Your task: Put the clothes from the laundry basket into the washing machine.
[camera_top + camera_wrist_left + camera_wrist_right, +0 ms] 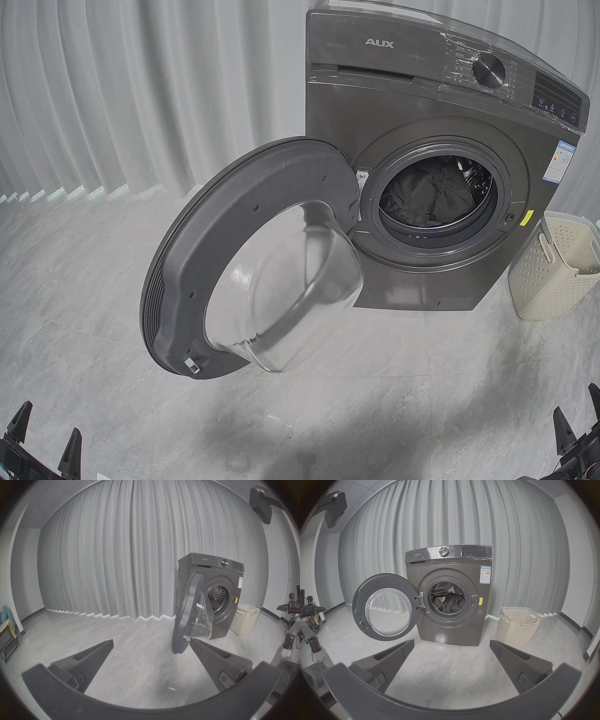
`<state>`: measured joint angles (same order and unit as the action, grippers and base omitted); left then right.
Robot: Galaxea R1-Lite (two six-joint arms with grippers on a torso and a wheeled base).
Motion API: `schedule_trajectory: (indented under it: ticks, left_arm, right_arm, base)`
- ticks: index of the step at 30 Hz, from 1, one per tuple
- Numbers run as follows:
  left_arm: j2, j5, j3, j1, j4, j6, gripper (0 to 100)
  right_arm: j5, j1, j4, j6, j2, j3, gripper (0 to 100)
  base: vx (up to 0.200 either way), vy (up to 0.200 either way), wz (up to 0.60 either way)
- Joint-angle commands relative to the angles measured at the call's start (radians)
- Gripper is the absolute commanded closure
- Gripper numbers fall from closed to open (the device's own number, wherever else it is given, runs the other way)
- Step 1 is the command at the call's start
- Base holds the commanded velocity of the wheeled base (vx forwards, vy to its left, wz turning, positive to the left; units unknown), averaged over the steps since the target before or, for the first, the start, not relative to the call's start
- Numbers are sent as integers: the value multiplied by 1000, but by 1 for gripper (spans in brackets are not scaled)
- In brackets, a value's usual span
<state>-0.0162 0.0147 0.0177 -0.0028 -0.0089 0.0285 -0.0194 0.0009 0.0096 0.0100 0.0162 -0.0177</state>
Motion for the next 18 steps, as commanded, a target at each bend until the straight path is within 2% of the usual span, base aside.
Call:
schedule_trajectory:
  ticks: [1,2,3,5,7,9,10,11,13,14,15,18]
  left_arm:
    - [-15,19,123,0,-42,-12,0]
    - [-56,31,191,-8,-40,-15,0]
    - [-62,33,200,-10,-39,-15,0]
    - [-185,114,288,-29,-13,-13,0]
    - [-304,188,309,-40,-17,-18,0]
    - [-415,241,323,-43,-34,-22,0]
    - [-415,241,323,-43,-34,-22,0]
    - [-505,283,343,-43,-72,-36,0]
    - [-550,306,350,-43,-97,-45,0]
    - [-616,341,364,-43,-135,-52,0]
    - [-650,357,374,-43,-154,-53,0]
    - [-732,378,392,-45,-187,-50,0]
  right_arm:
    - [-1,-1,0,2,-16,15,0]
    - [1,-1,0,2,-16,15,0]
    - [-1,-1,0,2,-16,15,0]
    - [1,-1,0,1,-16,15,0]
    - [1,-1,0,-2,-16,15,0]
    - [1,-1,0,-2,-16,15,0]
    - [1,-1,0,-2,-16,15,0]
    - [2,-1,0,-2,-16,15,0]
    - [2,-1,0,-1,-16,15,0]
    - [2,1,0,-1,-16,15,0]
    - [2,1,0,-1,-16,15,0]
    - [2,1,0,1,-16,15,0]
  base:
    - [0,0,0]
    - [0,0,0]
    - [0,0,0]
    - [0,0,0]
    - [0,0,0]
    - [0,0,0]
    - [0,0,0]
    - [0,0,0]
    - [0,0,0]
    - [0,0,0]
    - [0,0,0]
    - [0,0,0]
